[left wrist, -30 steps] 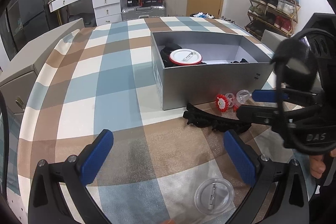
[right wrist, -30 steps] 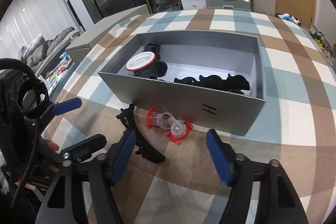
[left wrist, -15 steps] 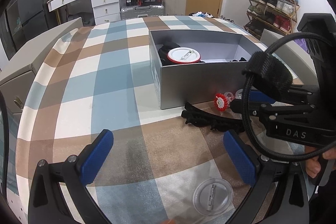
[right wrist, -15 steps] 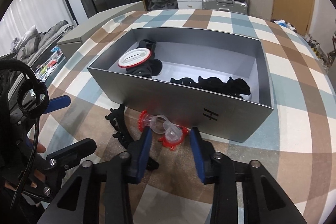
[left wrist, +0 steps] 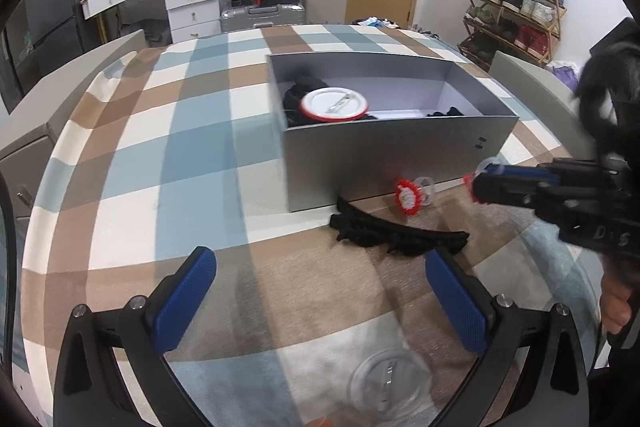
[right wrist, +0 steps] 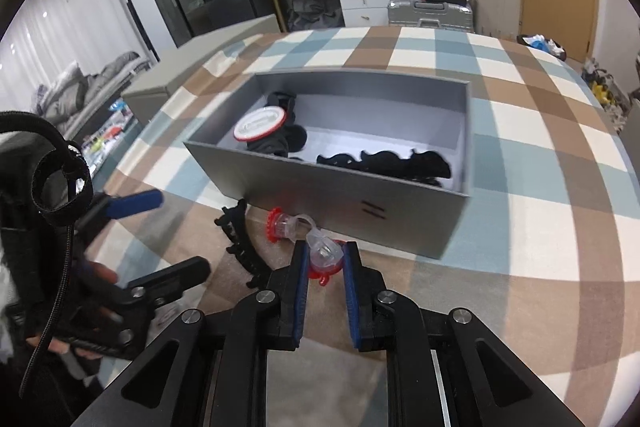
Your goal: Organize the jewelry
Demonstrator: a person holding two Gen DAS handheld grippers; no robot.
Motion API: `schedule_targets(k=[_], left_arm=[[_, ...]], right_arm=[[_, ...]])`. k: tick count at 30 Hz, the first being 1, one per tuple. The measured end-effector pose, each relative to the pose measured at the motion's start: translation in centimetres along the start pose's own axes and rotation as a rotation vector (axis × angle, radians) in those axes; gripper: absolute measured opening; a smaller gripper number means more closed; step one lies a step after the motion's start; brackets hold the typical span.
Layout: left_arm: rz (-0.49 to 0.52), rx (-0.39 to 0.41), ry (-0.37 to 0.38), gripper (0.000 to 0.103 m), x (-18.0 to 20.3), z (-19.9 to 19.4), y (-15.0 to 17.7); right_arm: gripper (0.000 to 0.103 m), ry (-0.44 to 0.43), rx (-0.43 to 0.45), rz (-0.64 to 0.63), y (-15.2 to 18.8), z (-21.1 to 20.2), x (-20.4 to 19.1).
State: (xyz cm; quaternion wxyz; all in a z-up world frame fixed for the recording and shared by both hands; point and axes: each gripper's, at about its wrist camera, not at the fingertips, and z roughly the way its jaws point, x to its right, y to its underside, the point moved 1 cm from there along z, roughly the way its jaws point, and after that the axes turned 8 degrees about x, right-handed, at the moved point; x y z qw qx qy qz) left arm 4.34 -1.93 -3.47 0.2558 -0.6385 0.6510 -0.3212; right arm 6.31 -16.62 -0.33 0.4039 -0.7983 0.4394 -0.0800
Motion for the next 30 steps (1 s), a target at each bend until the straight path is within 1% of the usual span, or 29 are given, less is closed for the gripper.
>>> schedule_targets(k=[6, 10, 12, 13, 15, 18, 20, 22, 24, 25, 27, 30], left_arm=[[0.022, -0.037, 0.078, 0.102, 1.7, 0.6, -0.4], [0.065, -0.068, 0.069, 0.102, 2.8, 1.7, -0.2], [0.063, -0.092, 0.086, 0.102, 3.1, 2.2, -0.1], [0.061, -0.100, 0.083, 0.102, 3.3, 2.4, -0.2], [0.065, -0.102, 0.060, 0.102, 3.6, 2.6, -0.3], [0.070, -0.109, 0.078, 0.102, 4.1, 2.9, -0.6], [0.082, -0.120, 0.067, 0.102, 4.3, 3.2, -0.8], [0.096, -0.118, 0.062, 0.099, 4.5, 3.3, -0.8], [0.111, -0.110, 0.050, 0.091, 4.4, 3.2, -0.9], [0.112, -0.109, 0.053, 0.088, 4.4, 3.1, -0.9], [0.110, -0.094, 0.077, 0.089, 4.2, 2.7, -0.8], [0.112, -0.070, 0.078, 0.089, 3.8, 2.1, -0.6]], right_arm=[[0.016, -0.002, 0.028, 0.021, -0.4, -2.0, 0.8], [0.016, 0.003, 0.026, 0.026, -0.2, -2.2, 1.2], [0.016, 0.006, 0.024, 0.027, -0.1, -2.3, 1.4], [0.016, 0.008, 0.023, 0.029, -0.1, -2.4, 1.5], [0.016, 0.009, 0.024, 0.037, -0.1, -2.4, 1.8], [0.016, 0.011, 0.029, 0.047, -0.1, -2.7, 2.2], [0.016, 0.009, 0.031, 0.052, -0.2, -2.8, 2.4], [0.016, 0.010, 0.034, 0.054, -0.2, -3.0, 2.6], [0.016, 0.011, 0.036, 0.056, -0.3, -3.1, 2.7], [0.016, 0.011, 0.036, 0.056, -0.3, -3.1, 2.7], [0.016, 0.008, 0.038, 0.059, -0.3, -3.1, 2.7], [0.016, 0.009, 0.037, 0.052, -0.3, -3.1, 2.5]])
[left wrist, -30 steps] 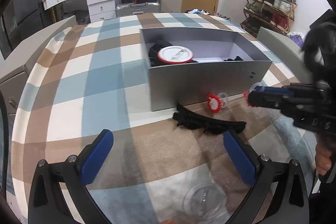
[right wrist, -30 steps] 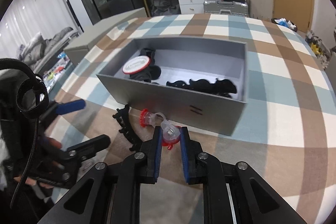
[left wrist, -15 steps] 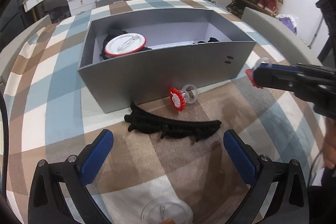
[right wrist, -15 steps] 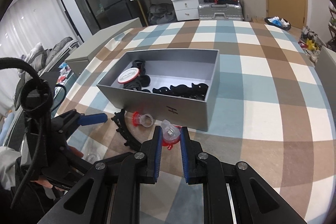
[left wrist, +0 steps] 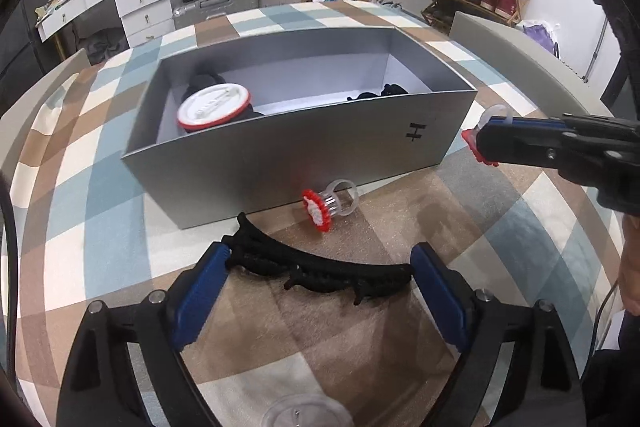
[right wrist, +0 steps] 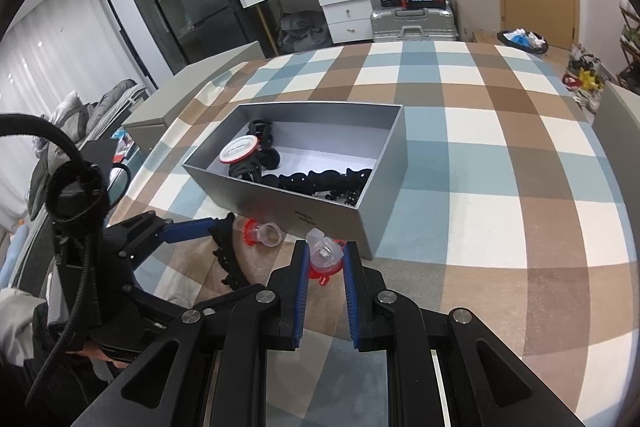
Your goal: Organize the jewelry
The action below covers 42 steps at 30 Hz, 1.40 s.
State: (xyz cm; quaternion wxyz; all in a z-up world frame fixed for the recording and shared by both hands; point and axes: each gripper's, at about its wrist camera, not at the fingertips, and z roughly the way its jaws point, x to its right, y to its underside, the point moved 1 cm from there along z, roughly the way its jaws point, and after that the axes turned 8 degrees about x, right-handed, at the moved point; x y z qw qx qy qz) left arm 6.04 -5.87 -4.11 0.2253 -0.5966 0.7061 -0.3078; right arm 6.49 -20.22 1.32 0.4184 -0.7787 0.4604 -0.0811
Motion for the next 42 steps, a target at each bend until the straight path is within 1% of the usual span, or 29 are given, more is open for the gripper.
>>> schedule_targets(k=[5, 11, 14, 21, 24, 28, 30, 33, 38, 42], left_arm=[[-0.005, 0.037, 0.004, 0.089, -0.3, -1.0, 0.0], [-0.016, 0.092, 0.005, 0.089, -0.6, -2.3, -0.9], [-0.027, 0.136, 0.008, 0.089, -0.9, -3.1, -1.4], [-0.064, 0.228, -0.015, 0.089, -1.9, -4.3, -2.5], [-0.077, 0.241, -0.019, 0.089, -2.4, -4.3, -2.9], [-0.083, 0.265, -0.027, 0.089, -3.0, -4.5, -3.6], [-0.094, 0.275, -0.018, 0.089, -3.2, -4.5, -4.1], [-0.100, 0.284, -0.008, 0.089, -3.5, -4.0, -4.9], [-0.097, 0.278, -0.023, 0.089, -3.8, -2.5, -5.9], [-0.076, 0.268, -0.034, 0.089, -3.6, -1.6, -6.1]], right_arm=[[0.016, -0.004, 0.001, -0.008, 0.1, 0.1, -0.4], [0.016, -0.022, 0.015, -0.012, 0.0, -0.2, -0.9], [0.016, -0.031, 0.030, -0.010, -0.3, -0.4, -1.0], [0.016, -0.055, 0.080, 0.005, -0.9, -1.2, -1.2], [0.016, -0.083, 0.092, 0.033, -1.4, -1.4, -1.1], [0.016, -0.088, 0.108, 0.051, -2.2, -1.5, -0.9], [0.016, -0.090, 0.116, 0.058, -2.6, -1.5, -0.7], [0.016, -0.116, 0.131, 0.077, -3.4, -1.4, -0.6], [0.016, -0.113, 0.119, 0.096, -4.3, -0.2, -0.4], [0.016, -0.117, 0.092, 0.109, -4.5, 1.1, -0.1]])
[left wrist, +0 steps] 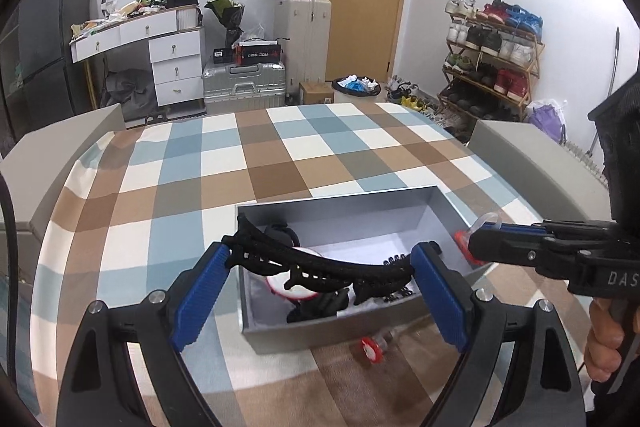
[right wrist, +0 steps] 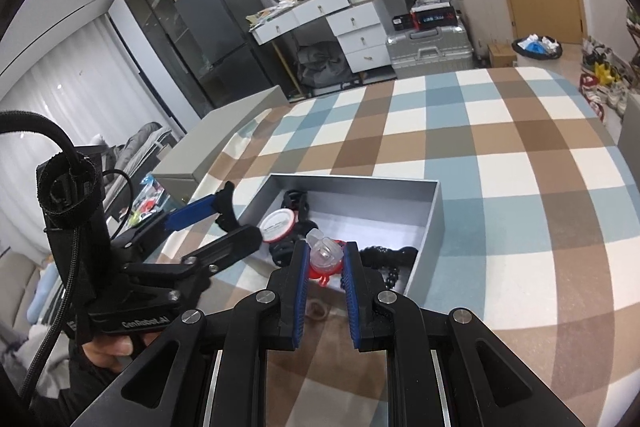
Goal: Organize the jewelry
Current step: 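Carry the comb and hair ties into the silver box and open both tools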
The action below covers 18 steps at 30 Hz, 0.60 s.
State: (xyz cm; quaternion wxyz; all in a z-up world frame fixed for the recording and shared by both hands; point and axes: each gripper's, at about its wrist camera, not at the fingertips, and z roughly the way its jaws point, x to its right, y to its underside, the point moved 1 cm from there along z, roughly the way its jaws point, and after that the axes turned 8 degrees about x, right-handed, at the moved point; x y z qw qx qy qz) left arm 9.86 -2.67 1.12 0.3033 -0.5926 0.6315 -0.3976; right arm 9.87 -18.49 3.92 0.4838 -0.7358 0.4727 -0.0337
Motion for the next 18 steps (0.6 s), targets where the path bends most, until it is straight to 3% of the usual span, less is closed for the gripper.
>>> schedule_targets(k=[12, 18], left_arm=[[0.098, -0.060, -0.013, 0.089, 1.7, 1.1, 1.1], [0.052, -0.099, 0.004, 0.089, 1.4, 1.2, 0.9]], right_arm=[[0.016, 0.019, -0.063, 0.032, 0.5, 2.9, 0.9], [0.016, 0.027, -0.061, 0.043, 0.4, 3.0, 1.5]])
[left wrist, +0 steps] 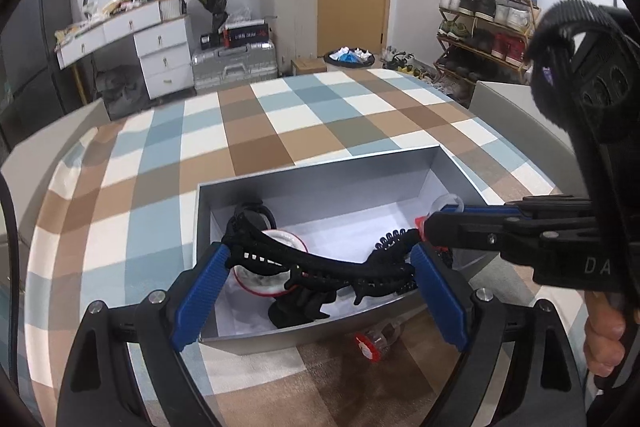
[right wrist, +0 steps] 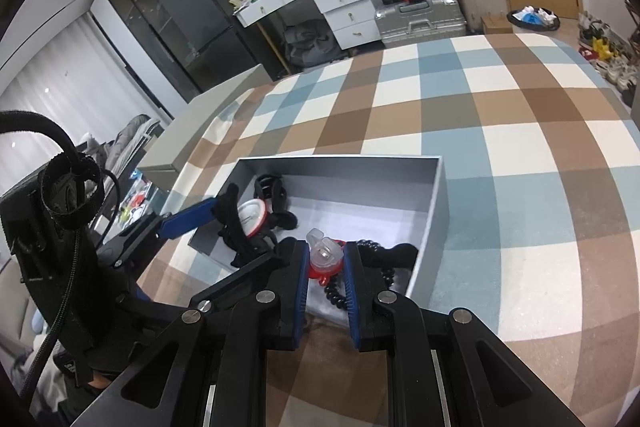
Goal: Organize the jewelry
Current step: 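Carry the comb and hair ties into the silver box and open both tools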
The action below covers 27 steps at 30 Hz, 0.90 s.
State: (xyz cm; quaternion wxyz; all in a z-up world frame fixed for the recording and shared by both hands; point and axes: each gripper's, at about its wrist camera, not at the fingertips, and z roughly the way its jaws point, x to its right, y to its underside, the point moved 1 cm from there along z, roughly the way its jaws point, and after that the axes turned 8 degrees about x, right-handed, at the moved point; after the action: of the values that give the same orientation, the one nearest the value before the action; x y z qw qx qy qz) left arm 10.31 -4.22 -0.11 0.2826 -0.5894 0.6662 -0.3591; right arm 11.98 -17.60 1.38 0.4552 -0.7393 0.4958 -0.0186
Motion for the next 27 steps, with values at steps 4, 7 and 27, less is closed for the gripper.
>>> schedule_targets(k=[4, 7, 27], left_arm=[[-0.023, -0.008, 0.014, 0.089, 0.1, 0.0, 0.1], [-0.045, -0.021, 0.026, 0.089, 0.2, 0.0, 0.1], [-0.006, -0.007, 0.004, 0.089, 0.6, 0.3, 0.0]], right_arm=[[0.016, -0.005, -0.002, 0.003, -0.3, 0.0, 0.3], [0.016, -0.011, -0.003, 0.009, -0.6, 0.2, 0.7], [0.020, 0.011, -0.022, -0.007, -0.8, 0.3, 0.4]])
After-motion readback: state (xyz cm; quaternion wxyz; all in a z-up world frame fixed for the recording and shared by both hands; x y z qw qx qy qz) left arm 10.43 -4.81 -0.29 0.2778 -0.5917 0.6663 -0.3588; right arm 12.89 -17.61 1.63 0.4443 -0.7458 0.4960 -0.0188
